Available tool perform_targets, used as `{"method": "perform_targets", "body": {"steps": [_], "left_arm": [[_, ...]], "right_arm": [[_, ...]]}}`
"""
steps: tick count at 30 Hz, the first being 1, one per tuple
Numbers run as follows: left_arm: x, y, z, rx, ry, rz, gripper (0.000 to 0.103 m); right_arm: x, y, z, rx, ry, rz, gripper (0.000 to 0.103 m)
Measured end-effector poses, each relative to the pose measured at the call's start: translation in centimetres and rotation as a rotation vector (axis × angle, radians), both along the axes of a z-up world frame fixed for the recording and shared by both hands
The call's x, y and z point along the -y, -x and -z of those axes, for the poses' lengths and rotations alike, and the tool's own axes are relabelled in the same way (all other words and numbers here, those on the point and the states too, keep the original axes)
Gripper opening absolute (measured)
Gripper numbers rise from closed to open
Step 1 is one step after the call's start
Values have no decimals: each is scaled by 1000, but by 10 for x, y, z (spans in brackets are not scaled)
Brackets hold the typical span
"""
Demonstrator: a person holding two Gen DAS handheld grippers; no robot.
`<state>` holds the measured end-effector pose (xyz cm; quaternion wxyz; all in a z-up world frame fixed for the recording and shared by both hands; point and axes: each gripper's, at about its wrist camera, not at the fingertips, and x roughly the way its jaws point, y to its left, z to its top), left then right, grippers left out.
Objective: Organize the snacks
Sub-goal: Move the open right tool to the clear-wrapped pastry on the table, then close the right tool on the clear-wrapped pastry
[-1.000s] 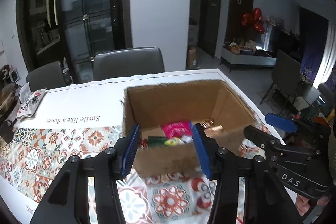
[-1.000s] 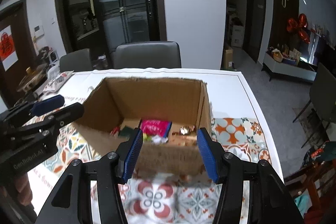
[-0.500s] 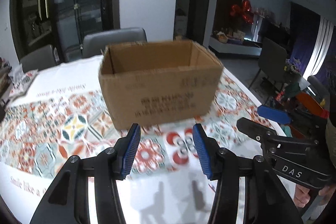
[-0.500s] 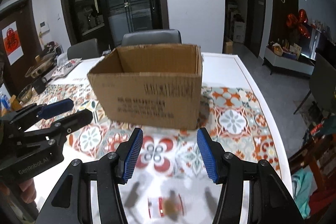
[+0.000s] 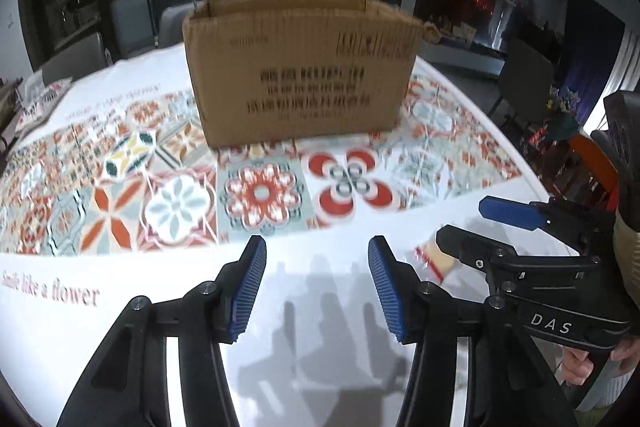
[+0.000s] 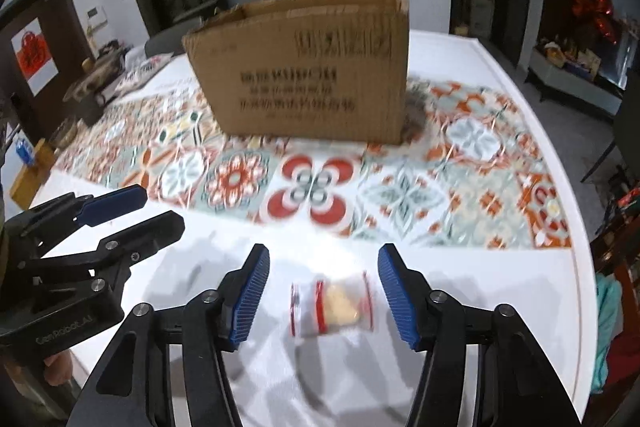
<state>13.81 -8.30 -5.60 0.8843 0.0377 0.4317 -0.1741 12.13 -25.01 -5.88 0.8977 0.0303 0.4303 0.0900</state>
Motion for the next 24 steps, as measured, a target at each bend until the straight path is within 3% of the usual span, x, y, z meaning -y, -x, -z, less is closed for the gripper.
{"method": "perform_targets", "body": {"steps": [6,15,24], "left_arm": [[-1,4,18,-42,-12,7,52],[0,4,32,-53,-46,-5,52],[-3,0,45,-88,-43,-20,52]], "right_arm": [[-1,3,19,-52,9,2,67],[-12,-5,43,-137,71,-41,67],[-22,-13,54,-149,161,-56,67]]}}
